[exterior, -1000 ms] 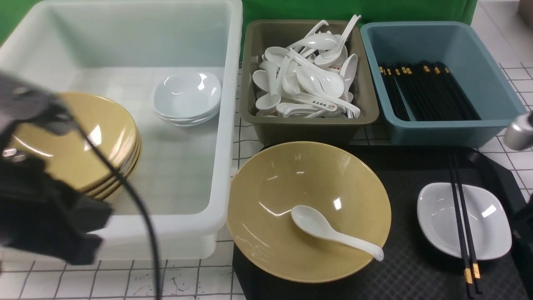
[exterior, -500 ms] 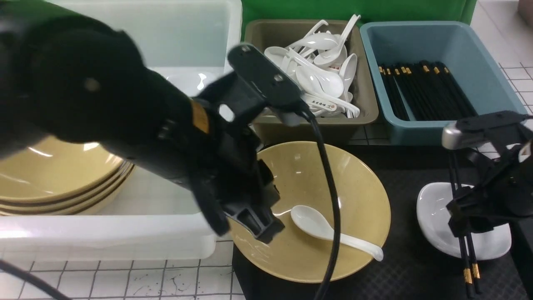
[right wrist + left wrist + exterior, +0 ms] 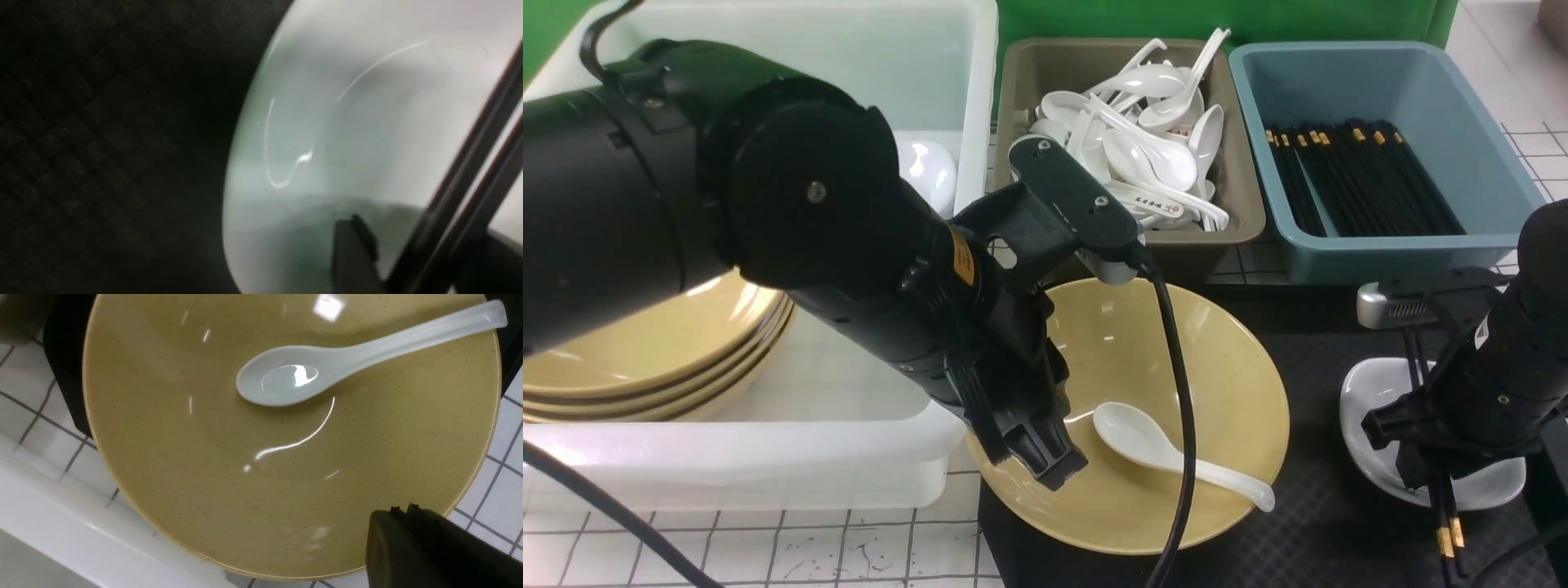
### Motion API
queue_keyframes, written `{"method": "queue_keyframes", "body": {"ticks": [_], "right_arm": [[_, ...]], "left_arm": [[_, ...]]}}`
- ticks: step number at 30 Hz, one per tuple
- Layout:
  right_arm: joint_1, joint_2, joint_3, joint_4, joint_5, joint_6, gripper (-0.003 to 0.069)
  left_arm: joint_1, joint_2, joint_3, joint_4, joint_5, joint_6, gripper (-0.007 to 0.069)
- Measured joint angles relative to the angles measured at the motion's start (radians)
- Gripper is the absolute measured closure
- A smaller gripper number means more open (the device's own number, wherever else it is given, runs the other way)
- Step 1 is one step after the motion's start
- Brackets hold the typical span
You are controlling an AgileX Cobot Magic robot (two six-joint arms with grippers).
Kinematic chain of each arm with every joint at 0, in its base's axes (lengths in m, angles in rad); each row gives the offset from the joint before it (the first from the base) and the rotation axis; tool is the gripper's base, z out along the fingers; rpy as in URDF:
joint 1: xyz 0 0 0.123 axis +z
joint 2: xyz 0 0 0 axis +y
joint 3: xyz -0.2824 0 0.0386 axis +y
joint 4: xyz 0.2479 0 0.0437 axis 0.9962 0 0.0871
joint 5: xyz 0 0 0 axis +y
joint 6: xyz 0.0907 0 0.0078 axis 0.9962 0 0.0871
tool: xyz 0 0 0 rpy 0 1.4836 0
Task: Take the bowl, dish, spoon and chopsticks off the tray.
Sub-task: Use the right arm to grab the chopsticks
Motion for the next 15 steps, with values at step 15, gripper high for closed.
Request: {"method": "queue_keyframes", "body": {"ticks": [15], "right_arm": [[0.0, -0.285, -0.022, 0.0, 0.185, -0.081, 0.0583]], "left_arm": [[0.0, 0.0, 0.0, 0.003, -0.103, -0.016, 0.0631]]}}
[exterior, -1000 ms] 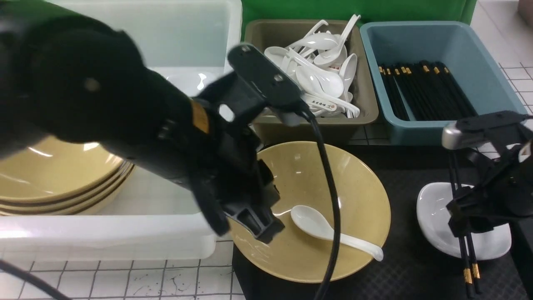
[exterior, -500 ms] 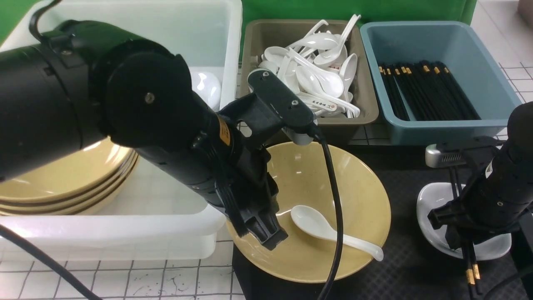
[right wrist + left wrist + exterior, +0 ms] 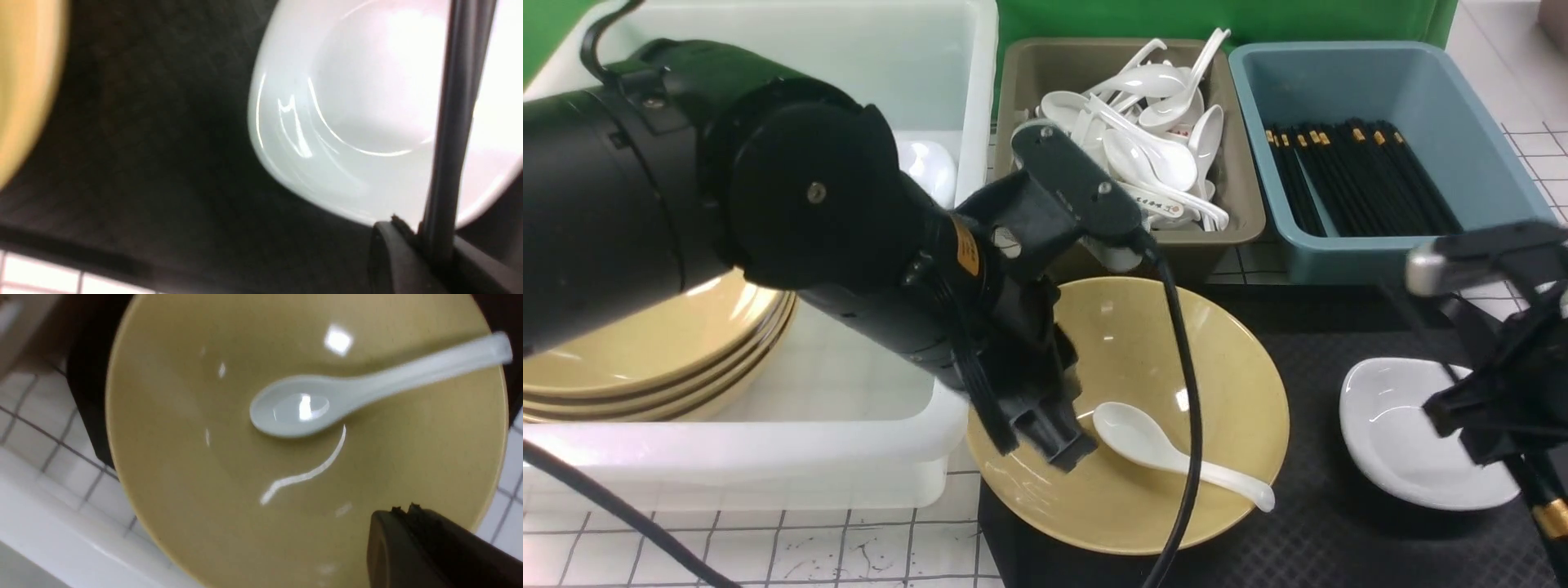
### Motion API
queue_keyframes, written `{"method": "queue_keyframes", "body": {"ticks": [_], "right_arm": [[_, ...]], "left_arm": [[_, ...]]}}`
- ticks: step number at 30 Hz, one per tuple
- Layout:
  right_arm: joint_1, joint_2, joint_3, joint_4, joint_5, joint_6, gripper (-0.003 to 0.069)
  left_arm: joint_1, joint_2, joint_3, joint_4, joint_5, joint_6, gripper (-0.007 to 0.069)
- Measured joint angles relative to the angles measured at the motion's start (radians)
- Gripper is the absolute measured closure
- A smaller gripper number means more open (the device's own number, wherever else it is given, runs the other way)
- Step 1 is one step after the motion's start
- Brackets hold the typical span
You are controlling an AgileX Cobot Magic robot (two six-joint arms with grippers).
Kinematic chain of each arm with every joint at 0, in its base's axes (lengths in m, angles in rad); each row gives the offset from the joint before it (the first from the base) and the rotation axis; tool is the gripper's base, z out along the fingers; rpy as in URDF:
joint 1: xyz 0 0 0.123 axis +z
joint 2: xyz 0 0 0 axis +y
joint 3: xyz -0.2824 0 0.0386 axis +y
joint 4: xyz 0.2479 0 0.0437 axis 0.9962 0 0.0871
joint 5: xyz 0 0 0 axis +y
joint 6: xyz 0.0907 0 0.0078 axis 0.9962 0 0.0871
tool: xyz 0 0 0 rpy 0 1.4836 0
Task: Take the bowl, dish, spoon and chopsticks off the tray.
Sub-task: Use the right arm to grab the chopsticks, then use the right arm to put the chopsticks into the small storage box on the right
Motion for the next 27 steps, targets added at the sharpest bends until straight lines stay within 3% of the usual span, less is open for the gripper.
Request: {"method": "queue_keyframes", "body": {"ticks": [8, 17, 23, 27], "right_arm": [[0.0, -0.025, -0.161, -0.003, 0.019, -0.031, 0.0583], [-0.001, 0.273, -0.554, -0.002, 0.086, -0.053, 0.0583], [-0.042, 0.536, -0.879, 0.022, 0.193, -0.056, 0.0583], [-0.119, 0.726, -1.135, 0.122, 0.21, -0.053, 0.0583]], "left_arm": [[0.029, 0.019, -0.044, -0.005, -0.238, -0.103, 0.0631], [0.165, 0.168, -0.247, -0.011, -0.155, -0.121, 0.0631], [0.17, 0.211, -0.269, -0.011, -0.141, -0.092, 0.0631], [0.17, 0.223, -0.269, -0.019, -0.138, -0.069, 0.0631]]}}
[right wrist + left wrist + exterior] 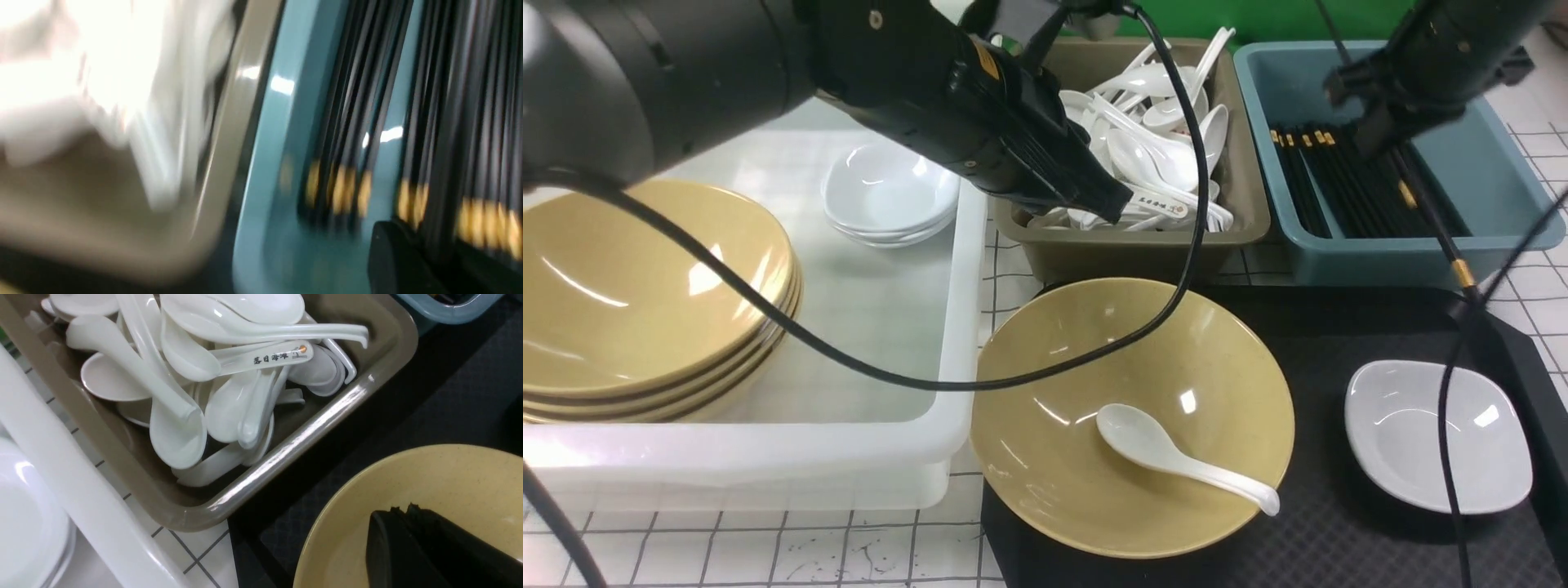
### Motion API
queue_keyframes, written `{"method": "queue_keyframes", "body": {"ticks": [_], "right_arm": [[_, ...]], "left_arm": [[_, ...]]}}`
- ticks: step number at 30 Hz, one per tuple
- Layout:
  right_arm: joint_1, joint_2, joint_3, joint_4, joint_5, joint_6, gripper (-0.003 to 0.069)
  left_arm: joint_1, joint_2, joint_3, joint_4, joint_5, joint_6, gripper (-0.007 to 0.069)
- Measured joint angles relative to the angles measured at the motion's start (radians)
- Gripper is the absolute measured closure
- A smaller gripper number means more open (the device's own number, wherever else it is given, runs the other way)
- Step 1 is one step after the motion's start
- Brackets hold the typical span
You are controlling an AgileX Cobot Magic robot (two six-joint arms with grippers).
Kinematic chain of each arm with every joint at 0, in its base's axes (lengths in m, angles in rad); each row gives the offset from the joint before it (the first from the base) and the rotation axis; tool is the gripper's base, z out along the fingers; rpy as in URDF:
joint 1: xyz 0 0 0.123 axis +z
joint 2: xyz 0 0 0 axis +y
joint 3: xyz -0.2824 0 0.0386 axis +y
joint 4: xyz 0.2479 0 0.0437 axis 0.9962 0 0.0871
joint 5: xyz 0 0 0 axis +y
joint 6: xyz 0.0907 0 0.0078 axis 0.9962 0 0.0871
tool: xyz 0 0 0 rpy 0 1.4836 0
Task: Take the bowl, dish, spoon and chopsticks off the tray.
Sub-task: Use the right arm to put the chopsticks into the small storage box on the right
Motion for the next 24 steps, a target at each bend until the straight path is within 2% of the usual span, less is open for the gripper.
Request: {"method": "queue_keyframes", "body": {"ticks": [3, 6, 10, 18, 24], "right_arm": [[-0.072, 0.139, -0.167, 0.125, 0.001, 0.008, 0.0583], [-0.122, 0.258, -0.285, 0.189, 0.001, 0.039, 0.0583], [-0.15, 0.382, -0.394, 0.198, 0.001, 0.076, 0.0583], [-0.15, 0.442, -0.421, 0.212, 0.011, 0.083, 0.0554], [-0.151, 0.432, -0.426, 0.216, 0.011, 0.083, 0.0296]], "left_arm": [[0.0, 0.003, 0.0, -0.003, 0.006, 0.009, 0.0631], [0.0, 0.003, 0.0, -0.007, 0.007, 0.022, 0.0631], [0.0, 0.003, 0.0, -0.007, 0.008, 0.032, 0.0631], [0.0, 0.003, 0.0, -0.007, 0.008, 0.035, 0.0631], [0.0, 0.009, 0.0, -0.007, 0.016, 0.046, 0.0631]]}}
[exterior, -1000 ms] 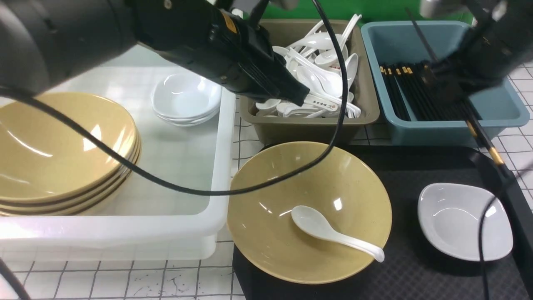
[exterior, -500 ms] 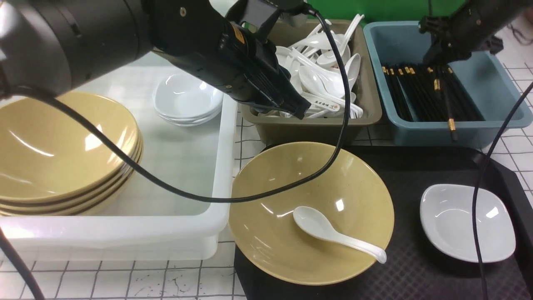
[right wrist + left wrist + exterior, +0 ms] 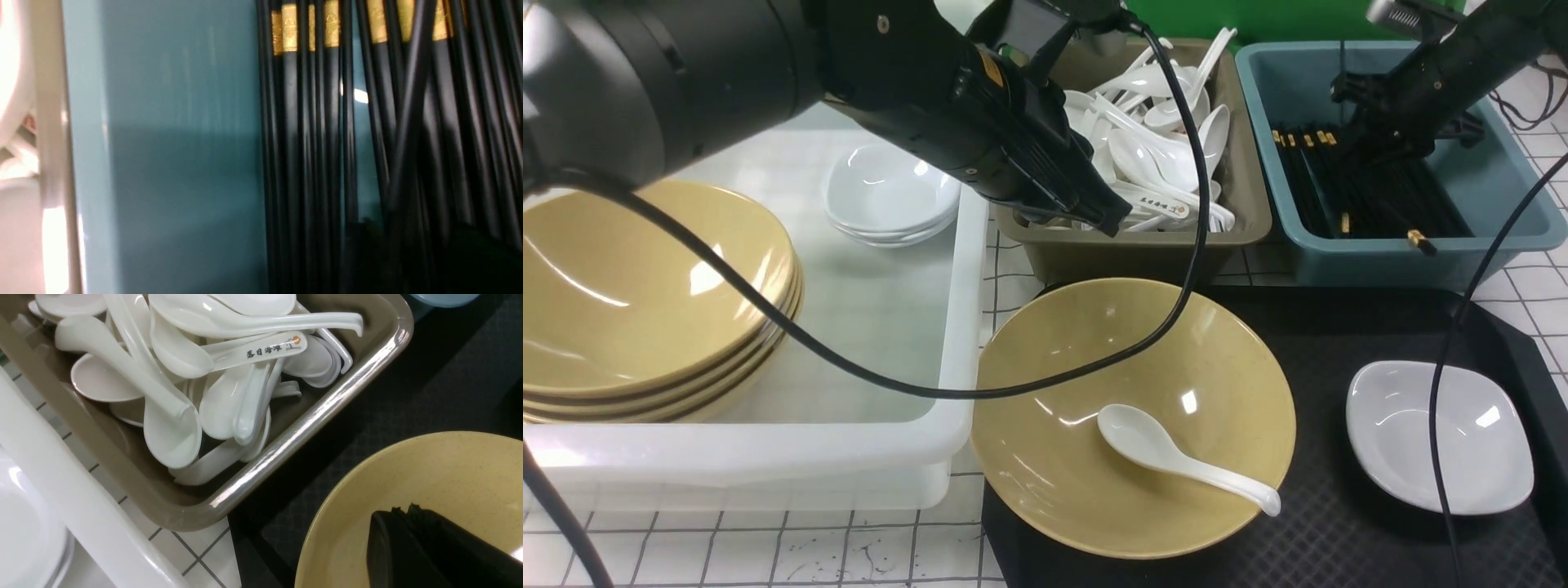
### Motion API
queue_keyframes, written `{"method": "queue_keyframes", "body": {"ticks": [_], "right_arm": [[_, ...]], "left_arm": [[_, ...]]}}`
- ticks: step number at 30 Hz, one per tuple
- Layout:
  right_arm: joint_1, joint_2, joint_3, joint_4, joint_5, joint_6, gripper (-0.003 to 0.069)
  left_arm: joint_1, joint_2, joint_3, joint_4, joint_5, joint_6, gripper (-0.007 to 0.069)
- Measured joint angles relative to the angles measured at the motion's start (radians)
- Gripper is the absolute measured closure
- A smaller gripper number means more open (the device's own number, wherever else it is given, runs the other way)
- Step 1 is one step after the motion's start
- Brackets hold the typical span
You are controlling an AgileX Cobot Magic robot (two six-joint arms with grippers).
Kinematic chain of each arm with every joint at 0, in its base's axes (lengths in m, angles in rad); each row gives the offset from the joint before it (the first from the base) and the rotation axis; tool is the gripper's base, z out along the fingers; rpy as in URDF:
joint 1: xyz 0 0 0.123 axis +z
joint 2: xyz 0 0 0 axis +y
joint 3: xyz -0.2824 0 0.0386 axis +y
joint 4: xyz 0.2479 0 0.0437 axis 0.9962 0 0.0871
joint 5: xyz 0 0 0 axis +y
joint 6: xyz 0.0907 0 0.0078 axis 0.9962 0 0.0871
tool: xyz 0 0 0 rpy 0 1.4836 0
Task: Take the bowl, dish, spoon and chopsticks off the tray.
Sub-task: Use the right arm to put the chopsticks into the small storage box on the right, then use the right arm to grab the soup spoon in the middle
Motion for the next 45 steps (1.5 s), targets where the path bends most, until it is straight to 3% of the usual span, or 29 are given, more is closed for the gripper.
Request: {"method": "queue_keyframes", "body": {"ticks": [3, 6, 11, 19, 26, 27, 30, 33, 38, 42, 45], "right_arm": [[0.0, -0.033, 0.0, 0.0, 0.001, -0.006, 0.016], [0.0, -0.083, 0.0, 0.0, 0.003, -0.03, 0.0094], [0.0, -0.194, 0.001, -0.002, 0.005, -0.084, 0.0078], [0.022, -0.375, 0.252, -0.097, 0.004, -0.184, 0.0144], [0.13, -0.566, 0.609, -0.119, 0.003, -0.32, 0.0316], [0.172, -0.621, 0.684, -0.118, 0.002, -0.353, 0.0378], [0.259, -0.718, 0.812, -0.117, 0.0, -0.393, 0.0469], [0.349, -0.786, 0.891, -0.117, 0.0, -0.418, 0.0524], [0.51, -0.821, 0.996, -0.113, -0.004, -0.453, 0.0554], [0.586, -0.82, 1.044, -0.113, -0.007, -0.474, 0.0554], [0.661, -0.801, 1.07, -0.122, -0.009, -0.498, 0.0532]], "left_arm": [[0.0, 0.006, 0.0, 0.0, 0.015, 0.015, 0.0631], [0.0, 0.009, 0.0, 0.0, 0.031, 0.015, 0.0631], [0.0, 0.009, 0.0, 0.0, 0.034, 0.016, 0.0631], [0.0, 0.009, 0.0, 0.019, 0.034, 0.016, 0.0631], [0.024, -0.013, 0.001, 0.042, 0.069, -0.012, 0.0631], [0.046, -0.037, 0.017, 0.04, 0.092, -0.019, 0.0631], [0.107, -0.117, 0.088, 0.025, 0.136, -0.022, 0.0631], [0.16, -0.201, 0.176, -0.002, 0.177, -0.005, 0.0631], [0.193, -0.318, 0.353, -0.086, 0.202, 0.092, 0.0631], [0.193, -0.379, 0.424, -0.167, 0.2, 0.182, 0.0631], [0.193, -0.431, 0.468, -0.25, 0.172, 0.316, 0.0631]]}}
